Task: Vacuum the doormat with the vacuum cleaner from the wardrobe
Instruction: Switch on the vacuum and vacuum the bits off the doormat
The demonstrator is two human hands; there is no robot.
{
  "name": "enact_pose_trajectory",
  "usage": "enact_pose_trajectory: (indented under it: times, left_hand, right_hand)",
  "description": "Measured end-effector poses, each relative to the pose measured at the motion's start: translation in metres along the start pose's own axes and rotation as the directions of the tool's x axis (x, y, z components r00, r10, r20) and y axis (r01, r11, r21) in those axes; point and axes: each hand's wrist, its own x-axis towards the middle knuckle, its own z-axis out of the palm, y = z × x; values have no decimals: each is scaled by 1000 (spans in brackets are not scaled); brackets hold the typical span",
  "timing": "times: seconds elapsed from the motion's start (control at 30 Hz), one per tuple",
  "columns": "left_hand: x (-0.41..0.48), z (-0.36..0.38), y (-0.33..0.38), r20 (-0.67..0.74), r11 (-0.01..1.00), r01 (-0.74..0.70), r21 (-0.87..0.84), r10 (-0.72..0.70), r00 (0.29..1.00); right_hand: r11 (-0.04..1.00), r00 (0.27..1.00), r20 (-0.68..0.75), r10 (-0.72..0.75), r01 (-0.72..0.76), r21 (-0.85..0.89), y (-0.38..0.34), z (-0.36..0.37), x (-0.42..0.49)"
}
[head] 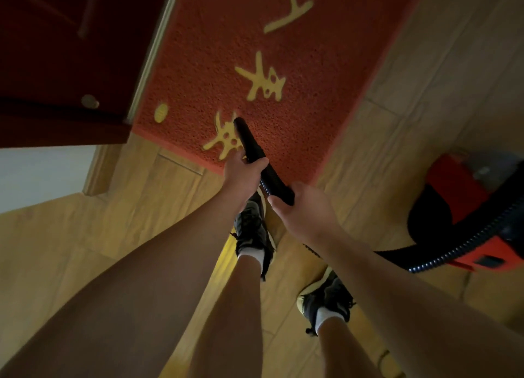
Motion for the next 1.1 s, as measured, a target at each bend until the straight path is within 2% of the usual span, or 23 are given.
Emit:
enact_pose_trajectory:
  times: [0.63, 1.1]
  left_hand:
    - [-74, 92, -25, 47, 997, -69, -43, 71, 996]
    - [-134, 170, -72, 89, 992, -115, 58, 110, 990]
  right_hand:
    - [999, 996, -84, -8, 13, 53, 100, -25, -80]
    - [995, 998, -60, -10, 16, 98, 201, -38, -149]
